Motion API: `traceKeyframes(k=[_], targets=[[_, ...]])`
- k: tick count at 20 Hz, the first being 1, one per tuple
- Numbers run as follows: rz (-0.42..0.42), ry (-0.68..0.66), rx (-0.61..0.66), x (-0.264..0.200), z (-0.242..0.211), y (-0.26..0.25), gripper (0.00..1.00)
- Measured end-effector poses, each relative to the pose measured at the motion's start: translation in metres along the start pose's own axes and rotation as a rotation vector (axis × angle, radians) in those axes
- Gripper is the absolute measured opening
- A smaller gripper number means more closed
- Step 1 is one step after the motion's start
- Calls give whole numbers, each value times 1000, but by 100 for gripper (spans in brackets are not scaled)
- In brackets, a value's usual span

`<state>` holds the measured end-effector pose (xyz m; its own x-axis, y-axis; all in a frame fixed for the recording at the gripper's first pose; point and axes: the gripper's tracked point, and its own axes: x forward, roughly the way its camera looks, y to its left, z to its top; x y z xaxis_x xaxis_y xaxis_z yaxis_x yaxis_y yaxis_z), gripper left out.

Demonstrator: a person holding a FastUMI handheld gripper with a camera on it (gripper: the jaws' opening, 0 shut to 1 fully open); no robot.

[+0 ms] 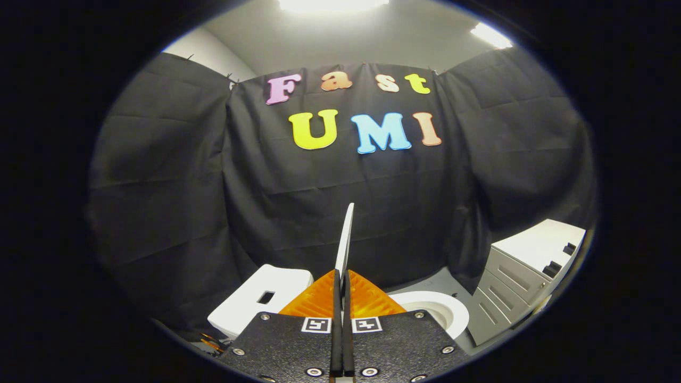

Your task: Open the toilet lid.

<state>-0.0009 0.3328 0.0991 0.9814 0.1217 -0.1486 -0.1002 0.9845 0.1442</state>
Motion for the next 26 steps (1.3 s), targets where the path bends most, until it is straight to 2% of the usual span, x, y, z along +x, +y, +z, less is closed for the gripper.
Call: traceKeyframes(k=[8, 15, 26], targets=[[70, 10, -23, -1, -2, 47, 0], [138, 15, -134, -5, -7, 92, 0], [250, 15, -155, -10, -27, 146, 0]])
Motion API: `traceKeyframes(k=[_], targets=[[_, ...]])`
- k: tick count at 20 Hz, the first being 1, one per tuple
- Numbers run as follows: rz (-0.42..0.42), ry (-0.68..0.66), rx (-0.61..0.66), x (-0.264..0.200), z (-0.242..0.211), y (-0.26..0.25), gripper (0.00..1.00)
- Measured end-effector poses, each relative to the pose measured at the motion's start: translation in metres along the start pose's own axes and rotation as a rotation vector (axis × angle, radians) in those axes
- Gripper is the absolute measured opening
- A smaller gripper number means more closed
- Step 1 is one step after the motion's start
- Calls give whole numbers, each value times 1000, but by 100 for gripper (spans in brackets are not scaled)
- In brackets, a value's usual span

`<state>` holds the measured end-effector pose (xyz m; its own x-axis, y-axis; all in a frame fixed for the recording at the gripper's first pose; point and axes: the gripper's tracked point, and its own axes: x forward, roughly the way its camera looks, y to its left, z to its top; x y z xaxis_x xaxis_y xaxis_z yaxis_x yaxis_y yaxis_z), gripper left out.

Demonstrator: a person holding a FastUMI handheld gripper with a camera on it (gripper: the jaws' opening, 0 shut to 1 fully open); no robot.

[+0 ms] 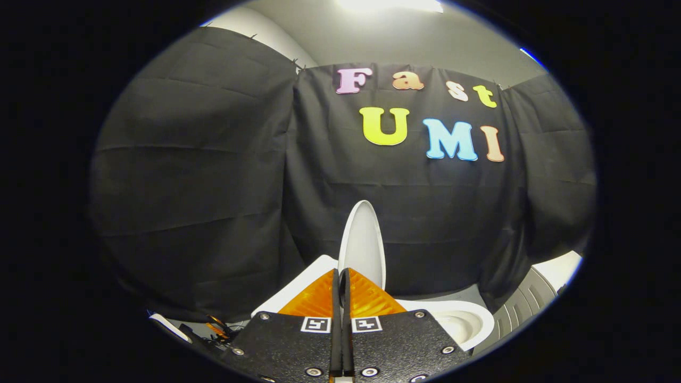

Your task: Open the toilet lid.

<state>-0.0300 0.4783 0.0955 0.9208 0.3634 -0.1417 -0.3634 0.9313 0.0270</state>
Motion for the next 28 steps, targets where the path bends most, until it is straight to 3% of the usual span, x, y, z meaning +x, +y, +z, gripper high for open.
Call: traceKeyframes(k=[9, 13, 14, 18, 22, 25, 28], targets=[[109, 6, -31, 10, -3, 34, 0], [142, -5, -97, 7, -5, 38, 7], [155, -13, -88, 4, -7, 36, 16], [209, -82, -121, -19, 10, 36, 93], [272, -184, -240, -54, 29, 29, 95], [199, -173, -252, -63, 23, -21, 95], [120, -137, -170, -57, 20, -74, 95]])
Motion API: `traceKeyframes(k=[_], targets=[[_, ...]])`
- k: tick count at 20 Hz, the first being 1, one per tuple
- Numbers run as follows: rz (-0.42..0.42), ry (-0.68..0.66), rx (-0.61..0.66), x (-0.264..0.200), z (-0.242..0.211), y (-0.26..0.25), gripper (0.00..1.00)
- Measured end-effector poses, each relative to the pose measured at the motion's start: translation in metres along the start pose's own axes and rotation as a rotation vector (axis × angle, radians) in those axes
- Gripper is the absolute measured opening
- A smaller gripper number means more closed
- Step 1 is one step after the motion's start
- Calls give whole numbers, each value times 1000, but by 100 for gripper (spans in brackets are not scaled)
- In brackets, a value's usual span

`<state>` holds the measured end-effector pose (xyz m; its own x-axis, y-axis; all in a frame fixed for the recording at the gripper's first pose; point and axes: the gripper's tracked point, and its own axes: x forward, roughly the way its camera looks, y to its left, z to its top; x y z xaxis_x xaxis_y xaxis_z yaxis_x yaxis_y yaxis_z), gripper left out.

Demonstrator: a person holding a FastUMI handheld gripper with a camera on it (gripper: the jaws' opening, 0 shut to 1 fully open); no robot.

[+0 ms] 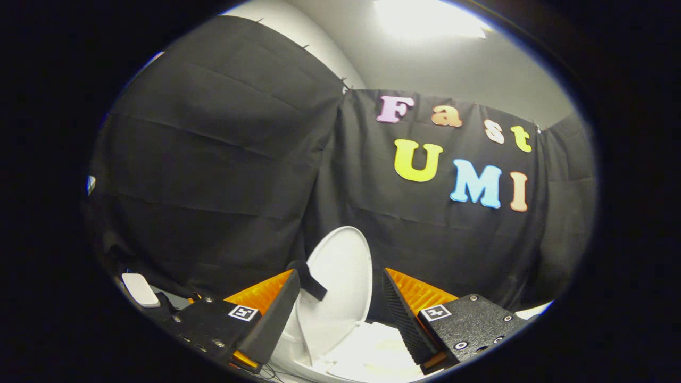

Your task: Open the toilet lid.

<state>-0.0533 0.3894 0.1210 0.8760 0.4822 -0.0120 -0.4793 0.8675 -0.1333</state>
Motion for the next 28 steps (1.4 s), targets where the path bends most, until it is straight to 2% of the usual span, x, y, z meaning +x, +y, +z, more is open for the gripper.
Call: traceKeyframes(k=[7, 11, 15, 22, 28], targets=[[-192, -8, 51, -28, -10, -122, 95], [-292, 14, 29, -53, -32, -181, 95], [-374, 39, 61, -76, -62, -232, 95], [-453, 41, 59, -119, -113, -287, 95], [-478, 81, 71, -147, -146, -305, 95]])
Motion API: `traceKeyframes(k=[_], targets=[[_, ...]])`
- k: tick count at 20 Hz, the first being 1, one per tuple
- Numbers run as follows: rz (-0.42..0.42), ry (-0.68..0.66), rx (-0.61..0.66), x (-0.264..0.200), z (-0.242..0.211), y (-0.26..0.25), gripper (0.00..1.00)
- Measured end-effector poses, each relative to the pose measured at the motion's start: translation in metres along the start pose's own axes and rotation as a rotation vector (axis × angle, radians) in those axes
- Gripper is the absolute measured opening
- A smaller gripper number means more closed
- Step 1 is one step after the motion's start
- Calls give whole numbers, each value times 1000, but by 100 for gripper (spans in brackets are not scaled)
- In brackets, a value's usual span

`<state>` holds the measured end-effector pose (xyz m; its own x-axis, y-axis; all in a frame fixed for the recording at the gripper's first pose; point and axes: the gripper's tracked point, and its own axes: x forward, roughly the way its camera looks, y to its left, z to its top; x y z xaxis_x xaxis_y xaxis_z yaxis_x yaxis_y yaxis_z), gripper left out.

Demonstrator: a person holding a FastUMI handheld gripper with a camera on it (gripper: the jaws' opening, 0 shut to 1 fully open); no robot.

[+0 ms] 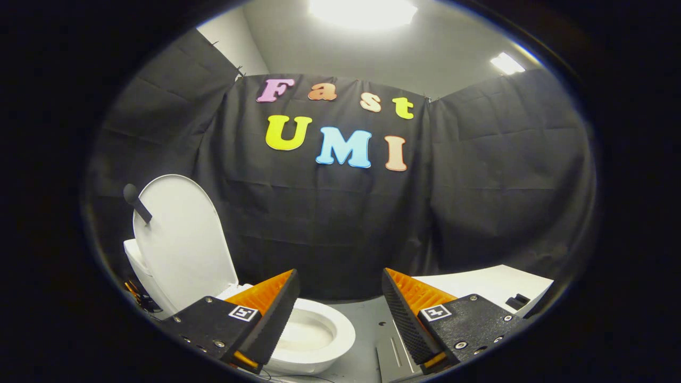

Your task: Open the toilet lid.

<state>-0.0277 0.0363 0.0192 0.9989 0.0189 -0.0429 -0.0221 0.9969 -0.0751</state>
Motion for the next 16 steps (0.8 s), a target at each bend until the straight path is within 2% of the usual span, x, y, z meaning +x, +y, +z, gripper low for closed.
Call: traceKeyframes(k=[6, 10, 16], targets=[[-74, -9, 11, -3, -14, -27, 95], [-110, 16, 61, -3, -28, -41, 95], [-107, 22, 77, -1, -32, -39, 95]])
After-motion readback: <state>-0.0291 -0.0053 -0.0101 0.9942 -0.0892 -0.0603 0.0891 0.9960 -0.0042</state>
